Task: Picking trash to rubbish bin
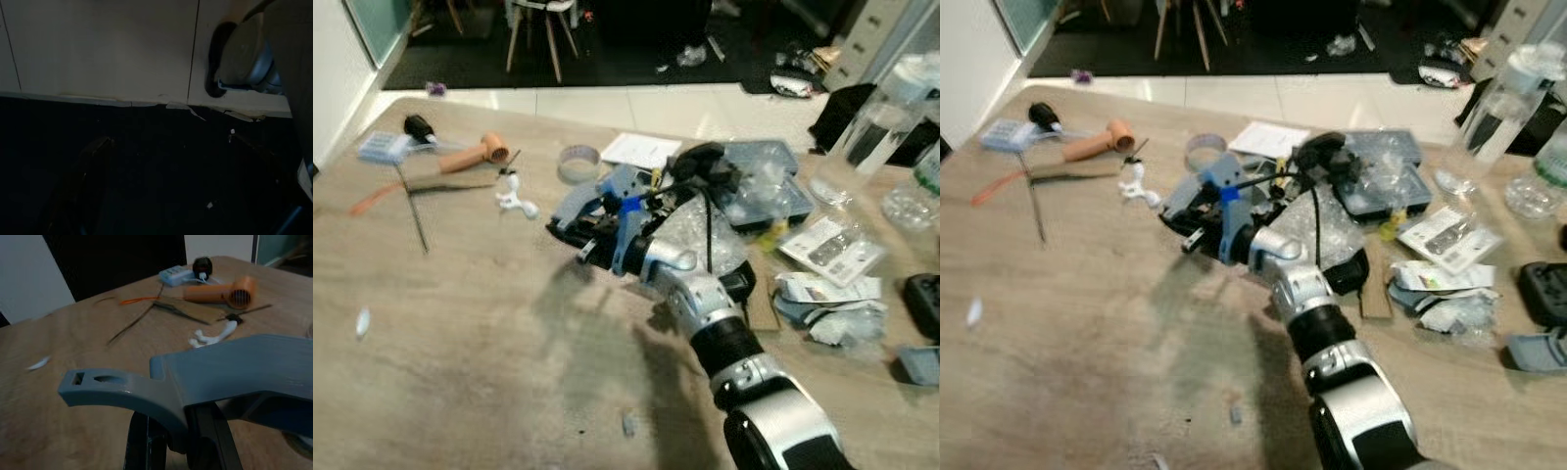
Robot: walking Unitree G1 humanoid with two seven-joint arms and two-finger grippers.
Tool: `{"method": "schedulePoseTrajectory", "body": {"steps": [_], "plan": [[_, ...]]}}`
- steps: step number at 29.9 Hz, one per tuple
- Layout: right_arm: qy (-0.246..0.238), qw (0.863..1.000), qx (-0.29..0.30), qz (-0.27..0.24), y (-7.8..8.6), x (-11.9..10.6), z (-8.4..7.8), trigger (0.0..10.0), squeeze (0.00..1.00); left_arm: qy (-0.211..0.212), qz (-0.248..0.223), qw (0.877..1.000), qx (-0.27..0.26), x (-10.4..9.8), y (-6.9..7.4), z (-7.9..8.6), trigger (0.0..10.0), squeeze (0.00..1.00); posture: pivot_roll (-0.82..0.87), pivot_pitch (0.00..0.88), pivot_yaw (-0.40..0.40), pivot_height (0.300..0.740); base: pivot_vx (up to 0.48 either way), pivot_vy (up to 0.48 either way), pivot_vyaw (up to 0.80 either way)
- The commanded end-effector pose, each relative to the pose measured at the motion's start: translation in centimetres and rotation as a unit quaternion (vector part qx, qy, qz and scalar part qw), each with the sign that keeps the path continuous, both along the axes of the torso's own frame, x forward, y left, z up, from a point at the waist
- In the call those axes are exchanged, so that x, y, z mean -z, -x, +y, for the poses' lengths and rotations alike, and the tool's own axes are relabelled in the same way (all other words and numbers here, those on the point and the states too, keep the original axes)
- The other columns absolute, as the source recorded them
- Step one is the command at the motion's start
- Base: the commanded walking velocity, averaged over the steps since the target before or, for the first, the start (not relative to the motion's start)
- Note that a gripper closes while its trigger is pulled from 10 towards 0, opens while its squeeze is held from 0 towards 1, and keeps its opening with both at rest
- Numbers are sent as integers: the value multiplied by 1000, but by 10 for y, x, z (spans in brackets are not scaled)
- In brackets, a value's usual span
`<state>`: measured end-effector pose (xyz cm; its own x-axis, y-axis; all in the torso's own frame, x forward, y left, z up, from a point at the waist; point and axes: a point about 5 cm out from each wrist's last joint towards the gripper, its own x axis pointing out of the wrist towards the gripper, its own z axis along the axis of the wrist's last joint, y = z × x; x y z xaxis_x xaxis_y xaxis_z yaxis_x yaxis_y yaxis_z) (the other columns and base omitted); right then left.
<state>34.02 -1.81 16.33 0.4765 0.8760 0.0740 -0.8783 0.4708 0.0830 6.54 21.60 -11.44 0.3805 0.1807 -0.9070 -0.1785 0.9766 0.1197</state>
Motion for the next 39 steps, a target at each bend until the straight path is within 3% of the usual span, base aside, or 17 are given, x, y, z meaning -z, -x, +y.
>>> {"method": "schedulePoseTrajectory", "body": {"steps": [1, 7, 14, 22, 39], "plan": [[1, 1000, -9, 2, 3, 1, 5, 10000, 0, 11, 1, 1000, -1, 1, 1, -6, 10000, 0, 70, 68, -61, 740, 0, 0, 0], [3, 1000, 3, 6, 1, 1, 4, 10000, 0, 11, 0, 1000, -1, 1, 0, -7, 10000, 0, 70, 65, -62, 740, 0, 0, 0], [26, 995, 90, 27, -15, 8, -8, 10000, 0, 2, 9, 1000, 4, 2, 0, -6, 10000, 0, 76, 66, -62, 740, 0, 0, 0], [31, 992, 119, 35, -19, 10, -13, 10000, 0, 1, 9, 1000, 2, 1, -1, -5, 10000, 0, 80, 69, -58, 740, 0, 0, 0], [44, 987, 151, 39, -26, 10, -15, 10000, 0, -3, 16, 1000, 2, 2, 2, -4, 10000, 0, 81, 66, -52, 740, 0, 0, -798]]}}
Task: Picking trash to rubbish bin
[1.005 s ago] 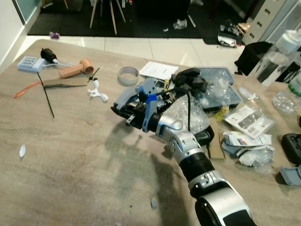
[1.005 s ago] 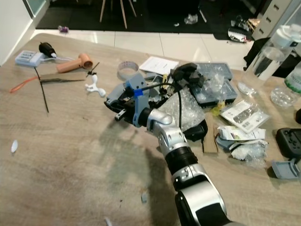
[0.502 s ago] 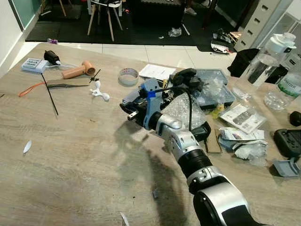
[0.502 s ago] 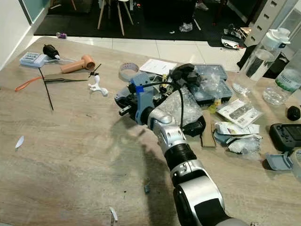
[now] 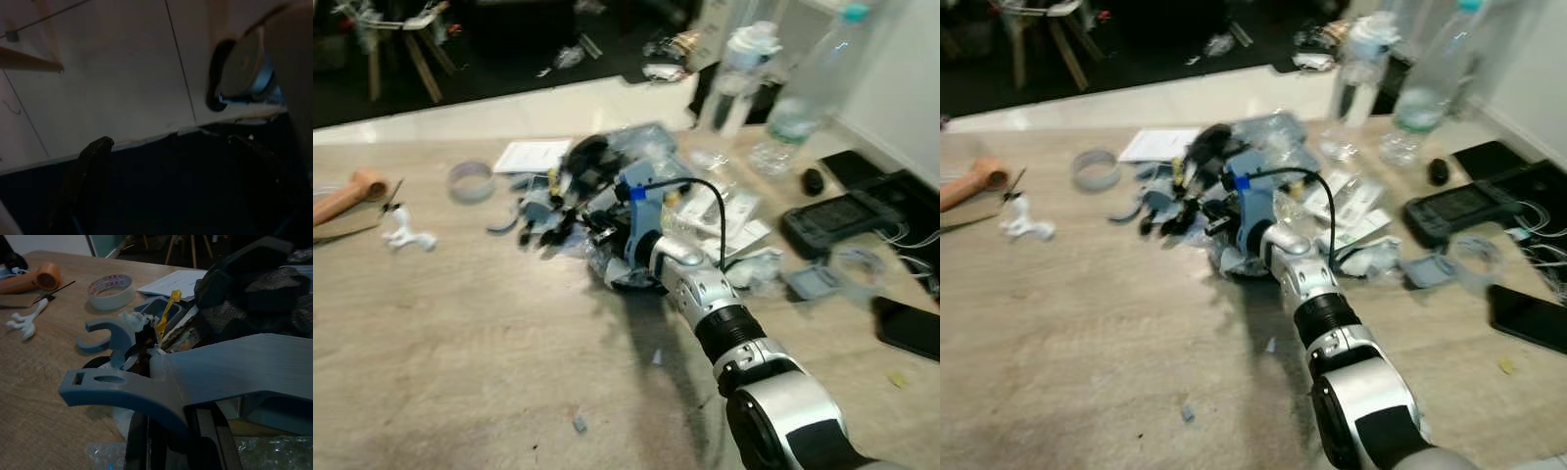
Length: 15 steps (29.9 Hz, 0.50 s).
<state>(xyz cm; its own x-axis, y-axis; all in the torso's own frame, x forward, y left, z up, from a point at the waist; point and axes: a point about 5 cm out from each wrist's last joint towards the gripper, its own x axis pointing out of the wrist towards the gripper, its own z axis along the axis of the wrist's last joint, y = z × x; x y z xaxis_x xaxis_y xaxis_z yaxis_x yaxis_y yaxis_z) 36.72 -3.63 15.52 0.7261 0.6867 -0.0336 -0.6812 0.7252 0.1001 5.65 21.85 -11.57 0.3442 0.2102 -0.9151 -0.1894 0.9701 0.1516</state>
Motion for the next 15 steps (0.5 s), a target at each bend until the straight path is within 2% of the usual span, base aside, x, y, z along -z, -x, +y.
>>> {"method": "schedulePoseTrajectory", "body": {"steps": [1, 8, 12, 15], "plan": [[6, 1000, -6, 0, 1, 1, 4, 10000, 0, 9, -2, 1000, 9, 0, -7, -6, 10000, 0, 82, 64, -51, 740, 0, 0, -800], [1, 1000, -8, -4, 1, 0, 5, 10000, 0, 8, -2, 1000, 8, 0, -7, -4, 10000, 0, 80, 64, -49, 740, 0, 0, -800], [-6, 1000, -17, -15, 2, -2, 5, 10000, 0, 8, -1, 1000, 8, 0, -7, -4, 10000, 0, 79, 64, -49, 740, 0, 0, -100], [-33, 998, -46, -39, 5, -11, 9, 10000, 0, 6, 0, 1000, 9, 0, -6, -3, 10000, 0, 78, 61, -49, 740, 0, 0, 0]]}}
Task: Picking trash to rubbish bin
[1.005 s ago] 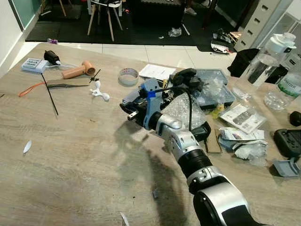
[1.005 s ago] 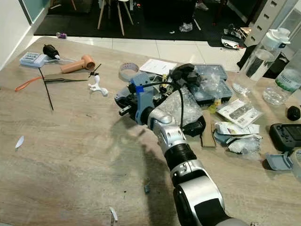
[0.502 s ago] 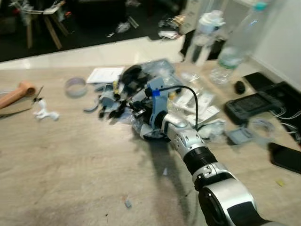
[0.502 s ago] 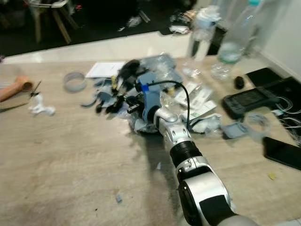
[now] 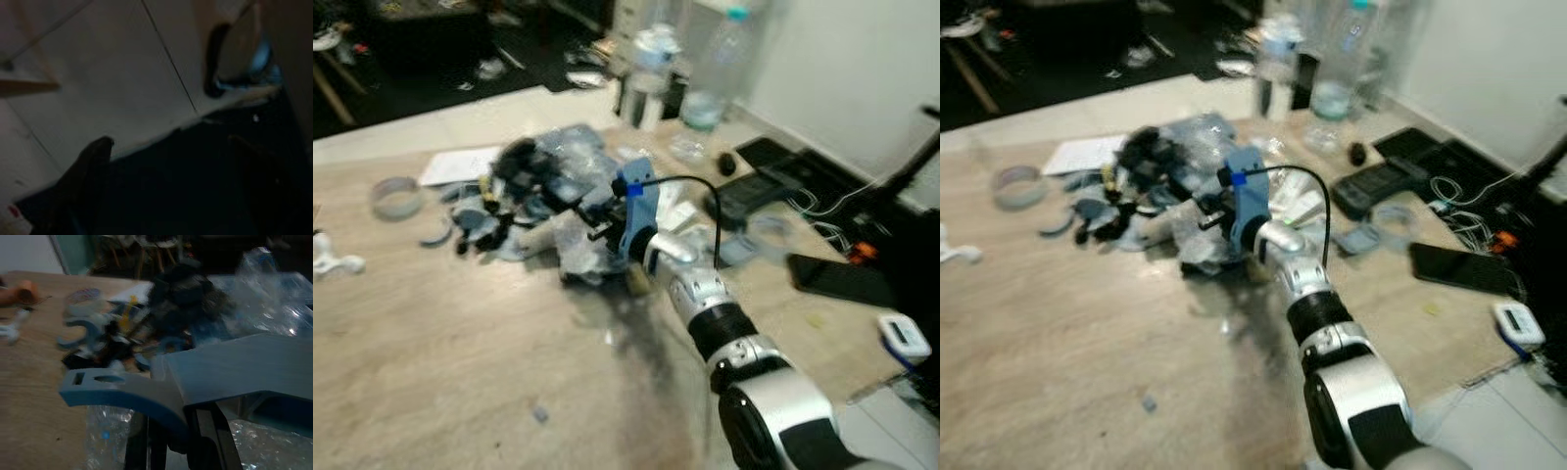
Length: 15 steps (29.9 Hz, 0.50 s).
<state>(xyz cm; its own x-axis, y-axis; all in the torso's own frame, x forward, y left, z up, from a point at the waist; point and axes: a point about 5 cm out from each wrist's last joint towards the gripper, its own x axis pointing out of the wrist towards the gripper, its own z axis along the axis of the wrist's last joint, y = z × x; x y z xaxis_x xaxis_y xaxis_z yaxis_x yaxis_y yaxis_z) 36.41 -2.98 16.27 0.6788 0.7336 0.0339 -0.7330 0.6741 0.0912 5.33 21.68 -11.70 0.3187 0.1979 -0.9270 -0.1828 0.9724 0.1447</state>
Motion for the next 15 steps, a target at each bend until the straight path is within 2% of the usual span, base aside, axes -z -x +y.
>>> {"method": "schedulePoseTrajectory", "body": {"steps": [1, 10, 15], "plan": [[-37, 998, -36, -33, 5, -12, 5, 10000, 0, 0, -14, 1000, 9, -1, -10, -2, 10000, 0, 78, 61, -49, 740, 0, 0, 0], [-103, 987, -85, -91, 11, -39, 6, 10000, 0, -5, -17, 1000, 10, -2, -13, 0, 10000, 0, 79, 52, -50, 740, 0, 0, 0], [-138, 974, -125, -126, 18, -55, 5, 10000, 0, -6, -18, 1000, 11, -3, -15, 1, 10000, 0, 81, 41, -52, 740, 0, 0, 0]]}}
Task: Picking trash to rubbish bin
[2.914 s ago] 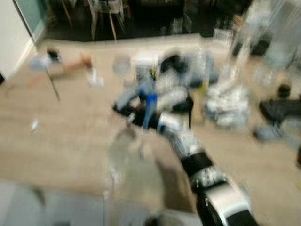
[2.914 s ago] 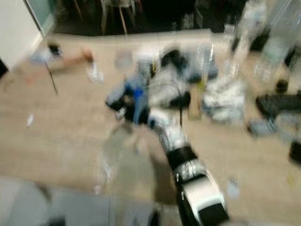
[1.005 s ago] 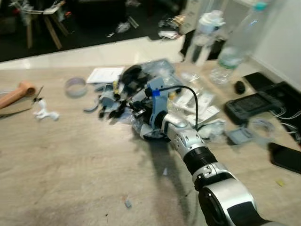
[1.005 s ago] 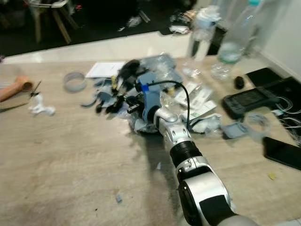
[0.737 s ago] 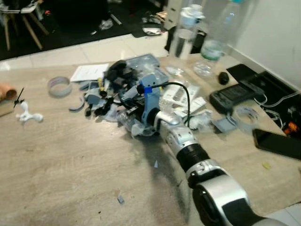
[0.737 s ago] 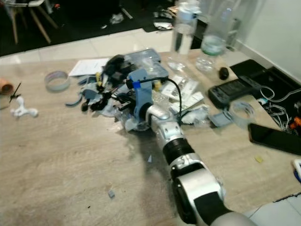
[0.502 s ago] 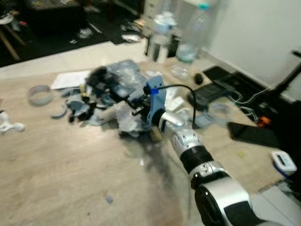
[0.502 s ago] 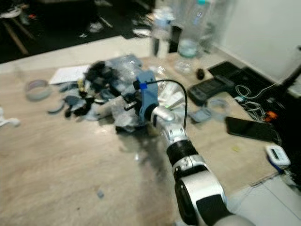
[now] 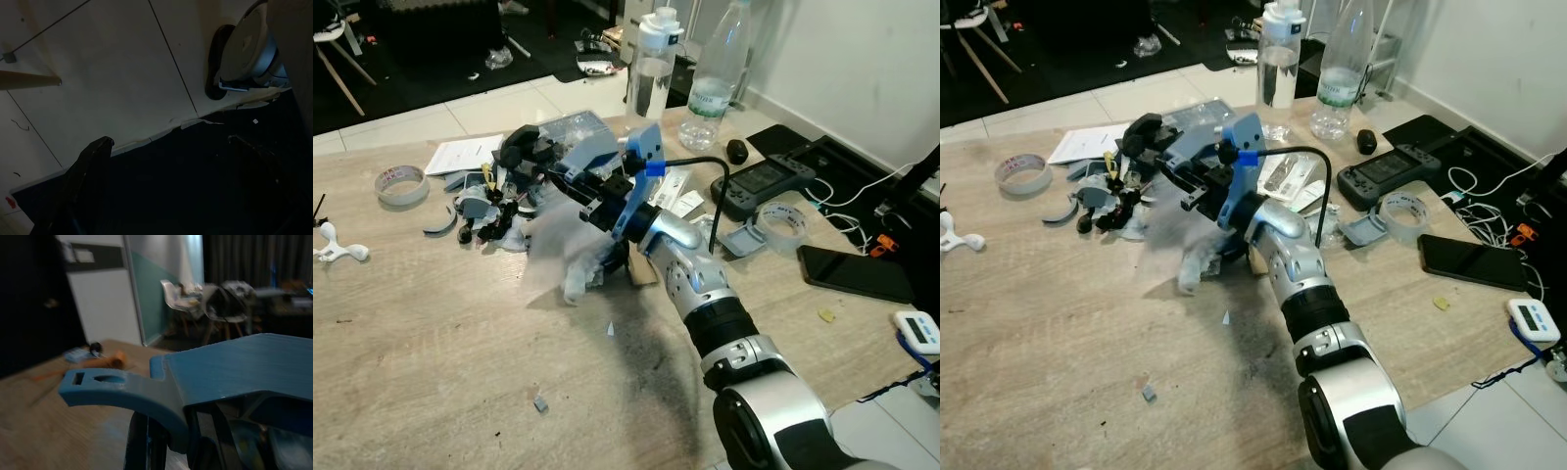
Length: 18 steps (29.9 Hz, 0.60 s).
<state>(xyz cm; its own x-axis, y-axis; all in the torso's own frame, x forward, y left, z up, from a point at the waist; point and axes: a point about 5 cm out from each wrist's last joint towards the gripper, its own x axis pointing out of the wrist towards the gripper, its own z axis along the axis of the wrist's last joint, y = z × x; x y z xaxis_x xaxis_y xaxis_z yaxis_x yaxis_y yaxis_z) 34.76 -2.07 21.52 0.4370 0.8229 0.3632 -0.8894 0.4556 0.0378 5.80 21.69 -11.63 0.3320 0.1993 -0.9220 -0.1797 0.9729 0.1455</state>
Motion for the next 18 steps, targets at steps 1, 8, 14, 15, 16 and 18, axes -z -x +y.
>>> {"method": "schedulePoseTrajectory", "body": {"steps": [1, 8, 14, 15, 16, 18], "plan": [[-27, 999, -20, -11, 4, -7, -3, 10000, 0, -5, -12, 1000, 8, -2, -10, 1, 10000, 0, 81, 41, -52, 740, 0, 0, 0], [-48, 991, -126, -15, 26, -14, 3, 10000, 0, -2, -10, 1000, 5, -1, -9, 0, 10000, 0, 76, 45, -48, 740, 0, 0, 0], [-32, 992, -119, -11, 26, -8, 4, 10000, 0, -2, -9, 1000, 5, -1, -8, 0, 10000, 0, 74, 54, -46, 740, 0, 0, 0], [-23, 993, -116, -9, 26, -5, 5, 10000, 0, -2, -9, 1000, 4, -1, -8, 0, 10000, 0, 74, 54, -46, 740, 0, 0, 0], [-18, 993, -113, -7, 26, -4, 6, 10000, 0, -2, -8, 1000, 4, -1, -8, 0, 10000, 0, 74, 54, -46, 740, 0, 0, 0], [-7, 994, -107, -6, 25, -1, 7, 10000, 0, -2, -8, 1000, 5, -1, -8, 0, 10000, 0, 74, 54, -46, 740, 0, 0, 0]]}}
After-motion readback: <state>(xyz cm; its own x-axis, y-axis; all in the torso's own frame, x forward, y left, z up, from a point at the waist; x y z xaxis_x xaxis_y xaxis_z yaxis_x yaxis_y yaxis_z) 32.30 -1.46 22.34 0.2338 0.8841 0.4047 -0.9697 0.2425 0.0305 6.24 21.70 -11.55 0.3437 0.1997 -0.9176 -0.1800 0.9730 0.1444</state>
